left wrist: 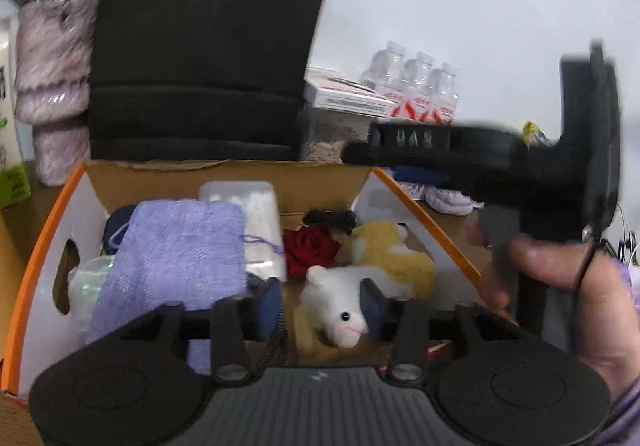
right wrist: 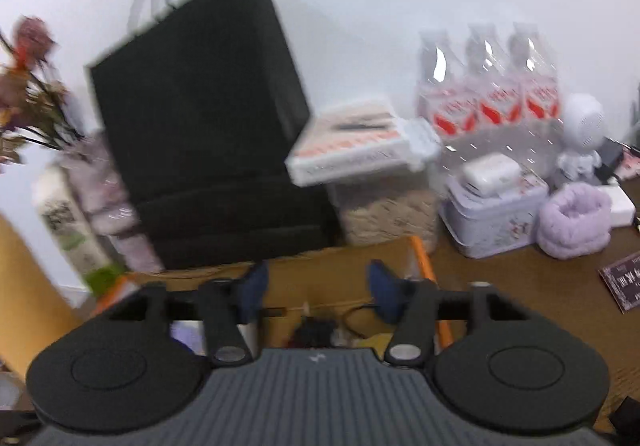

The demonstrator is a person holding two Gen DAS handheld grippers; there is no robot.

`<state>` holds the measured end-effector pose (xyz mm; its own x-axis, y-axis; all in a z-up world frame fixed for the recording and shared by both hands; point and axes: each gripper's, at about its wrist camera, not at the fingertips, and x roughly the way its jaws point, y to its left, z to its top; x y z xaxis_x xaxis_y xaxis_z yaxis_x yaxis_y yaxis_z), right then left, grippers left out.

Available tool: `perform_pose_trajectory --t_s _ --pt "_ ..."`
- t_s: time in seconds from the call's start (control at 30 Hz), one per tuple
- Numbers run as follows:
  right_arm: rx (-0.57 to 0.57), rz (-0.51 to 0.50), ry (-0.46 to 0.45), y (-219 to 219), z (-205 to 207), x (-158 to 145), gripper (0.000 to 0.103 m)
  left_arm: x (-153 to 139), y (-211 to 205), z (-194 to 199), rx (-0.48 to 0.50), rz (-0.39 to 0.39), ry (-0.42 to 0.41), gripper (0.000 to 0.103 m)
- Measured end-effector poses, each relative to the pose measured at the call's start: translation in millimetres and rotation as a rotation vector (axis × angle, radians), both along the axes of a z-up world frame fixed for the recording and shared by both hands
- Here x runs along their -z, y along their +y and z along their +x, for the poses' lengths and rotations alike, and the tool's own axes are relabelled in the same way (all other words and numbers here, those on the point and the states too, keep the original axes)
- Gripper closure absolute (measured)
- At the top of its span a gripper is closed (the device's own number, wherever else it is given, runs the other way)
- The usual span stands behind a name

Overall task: Organize objects
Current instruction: 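Carry the soap bar and cable into the red box and open both tools, then withdraw both tools from the box back over the table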

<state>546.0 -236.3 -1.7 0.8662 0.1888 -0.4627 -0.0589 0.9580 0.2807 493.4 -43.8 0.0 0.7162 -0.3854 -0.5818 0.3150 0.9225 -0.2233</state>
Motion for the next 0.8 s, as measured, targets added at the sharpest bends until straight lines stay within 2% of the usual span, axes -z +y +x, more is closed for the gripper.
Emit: perform_pose_trajectory --t_s 0.07,0.1,0.17,0.3,0.37,0.4,0.43,0.5,0.57,0.63,0.73,0.8 --pt "0.002 0.006 0.002 -6 -2 2 0.036 -2 8 2 -0.023 -0.011 0.005 0.055" --pt "0.007 0.024 -0.006 -9 -4 -1 0.029 -3 11 2 -0.042 -0.008 0.004 0.051" --pt "0.004 0.051 -0.03 -15 -8 -10 0.023 -4 13 0 -0.057 0.013 -0.006 0.048" --pt "-0.03 -0.027 -0.033 -6 -18 -30 0.02 -10 14 -3 -0.072 0.058 -0.014 0.047" --pt "-0.024 -0.072 -0.026 -1 -31 -38 0.013 -20 15 -12 -0.079 0.104 -0.04 0.047" --pt "-0.018 -0.089 -0.025 1 -42 -40 0.007 -26 17 -19 -0.081 0.115 -0.064 0.045" --pt "-0.022 -0.098 -0.026 1 -52 -40 0.005 -32 22 -30 -0.076 0.11 -0.094 0.036" --pt "-0.06 -0.101 -0.008 0 -73 -41 0.005 -45 32 -47 -0.034 0.101 -0.113 0.025" --pt "-0.087 -0.103 0.012 -6 -103 -45 0.005 -60 36 -68 -0.052 0.154 -0.117 0.026" --pt "-0.095 -0.107 0.004 -13 -141 -50 0.002 -70 37 -98 -0.059 0.19 -0.157 0.024" --pt "-0.105 -0.102 -0.04 -20 -210 -53 0.0 -75 43 -157 -0.045 0.16 -0.208 0.015" --pt "-0.112 -0.098 -0.077 -24 -258 -48 0.0 -69 48 -199 -0.019 0.118 -0.232 0.014"
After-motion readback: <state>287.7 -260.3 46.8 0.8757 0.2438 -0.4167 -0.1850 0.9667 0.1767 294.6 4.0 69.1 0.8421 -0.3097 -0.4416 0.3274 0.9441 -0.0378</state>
